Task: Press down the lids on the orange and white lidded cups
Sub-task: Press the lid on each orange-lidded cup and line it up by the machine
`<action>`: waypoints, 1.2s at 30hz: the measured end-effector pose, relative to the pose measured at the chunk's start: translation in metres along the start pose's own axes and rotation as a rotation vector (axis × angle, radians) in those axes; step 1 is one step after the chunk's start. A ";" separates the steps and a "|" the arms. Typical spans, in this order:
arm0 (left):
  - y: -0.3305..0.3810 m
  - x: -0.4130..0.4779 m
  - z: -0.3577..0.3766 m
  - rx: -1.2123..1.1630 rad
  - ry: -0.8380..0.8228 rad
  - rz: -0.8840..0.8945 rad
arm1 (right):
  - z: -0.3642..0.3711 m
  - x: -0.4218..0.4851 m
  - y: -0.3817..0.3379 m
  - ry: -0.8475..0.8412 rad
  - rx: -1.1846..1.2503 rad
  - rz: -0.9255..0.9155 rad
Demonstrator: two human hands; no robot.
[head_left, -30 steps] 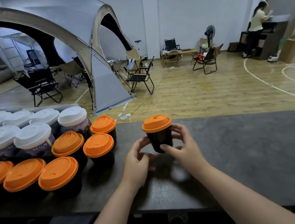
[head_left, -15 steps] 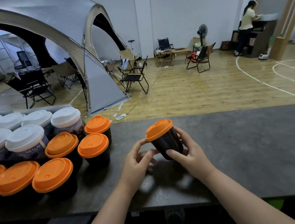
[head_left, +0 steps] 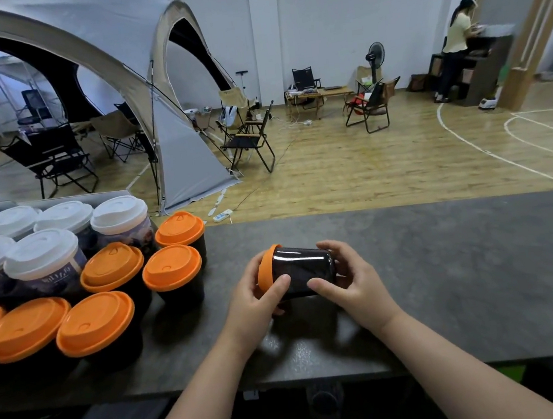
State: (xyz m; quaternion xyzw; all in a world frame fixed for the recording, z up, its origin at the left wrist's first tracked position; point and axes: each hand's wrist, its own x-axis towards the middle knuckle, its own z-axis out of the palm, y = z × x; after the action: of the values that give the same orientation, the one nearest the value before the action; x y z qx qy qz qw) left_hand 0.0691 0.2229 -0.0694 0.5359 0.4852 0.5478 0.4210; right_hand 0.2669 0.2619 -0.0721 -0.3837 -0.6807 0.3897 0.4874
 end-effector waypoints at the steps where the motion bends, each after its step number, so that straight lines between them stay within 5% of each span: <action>1: 0.000 0.000 -0.001 -0.003 0.007 0.007 | 0.000 0.000 0.000 -0.014 -0.020 -0.014; 36: 0.003 0.005 -0.005 -0.202 0.023 -0.075 | 0.004 -0.001 -0.001 -0.141 -0.100 -0.076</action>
State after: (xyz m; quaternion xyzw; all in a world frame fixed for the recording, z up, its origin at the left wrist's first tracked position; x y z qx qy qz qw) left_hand 0.0637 0.2268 -0.0656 0.4657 0.4522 0.5840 0.4874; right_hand 0.2632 0.2595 -0.0724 -0.3533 -0.7460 0.3624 0.4328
